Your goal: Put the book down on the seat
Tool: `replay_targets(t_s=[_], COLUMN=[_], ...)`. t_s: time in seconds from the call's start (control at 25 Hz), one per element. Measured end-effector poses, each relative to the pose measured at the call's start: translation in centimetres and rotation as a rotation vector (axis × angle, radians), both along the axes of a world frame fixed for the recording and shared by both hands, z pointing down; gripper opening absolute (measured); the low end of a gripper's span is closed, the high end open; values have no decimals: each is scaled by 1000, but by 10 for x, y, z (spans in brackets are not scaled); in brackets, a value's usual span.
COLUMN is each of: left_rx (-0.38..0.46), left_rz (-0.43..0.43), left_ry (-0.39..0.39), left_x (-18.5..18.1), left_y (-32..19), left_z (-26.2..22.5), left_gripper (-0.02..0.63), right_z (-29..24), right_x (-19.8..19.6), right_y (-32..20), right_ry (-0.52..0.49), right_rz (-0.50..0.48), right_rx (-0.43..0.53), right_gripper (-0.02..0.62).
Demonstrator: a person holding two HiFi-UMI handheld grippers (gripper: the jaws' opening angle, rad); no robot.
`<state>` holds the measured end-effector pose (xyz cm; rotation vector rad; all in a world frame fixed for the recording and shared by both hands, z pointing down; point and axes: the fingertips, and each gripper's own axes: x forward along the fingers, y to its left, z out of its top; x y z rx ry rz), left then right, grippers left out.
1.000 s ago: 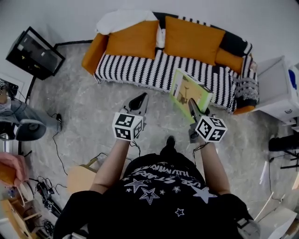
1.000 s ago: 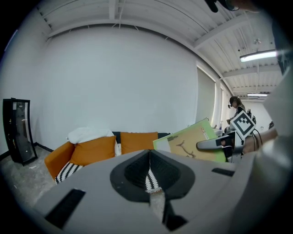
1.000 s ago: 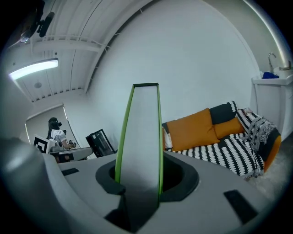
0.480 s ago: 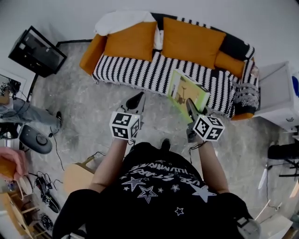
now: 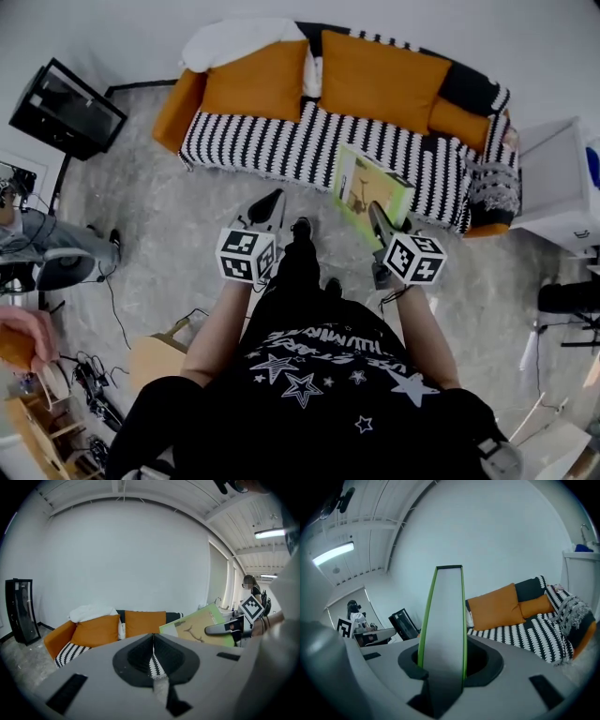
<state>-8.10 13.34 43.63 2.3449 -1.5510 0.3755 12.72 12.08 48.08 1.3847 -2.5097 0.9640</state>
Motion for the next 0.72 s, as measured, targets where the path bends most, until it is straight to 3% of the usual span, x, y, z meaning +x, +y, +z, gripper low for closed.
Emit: replay_targets(t_s=[0.24,0.44,0.72], left_rx=[23,-7,-12], left_rz=[76,108,194], left_ry=[16,36,-13], left_x=[9,-3,-15], left_y=[-54,-110,-193], left_z=[3,14,26], left_gripper=[11,11,11], right_z=[1,11,29], right_x=[5,-4,-9], right_y=[-39,-84,-149], right_ry=[25,101,172], right_rz=[54,48,110], right_rx=[-4,-18,-57], right_gripper=[145,146,144])
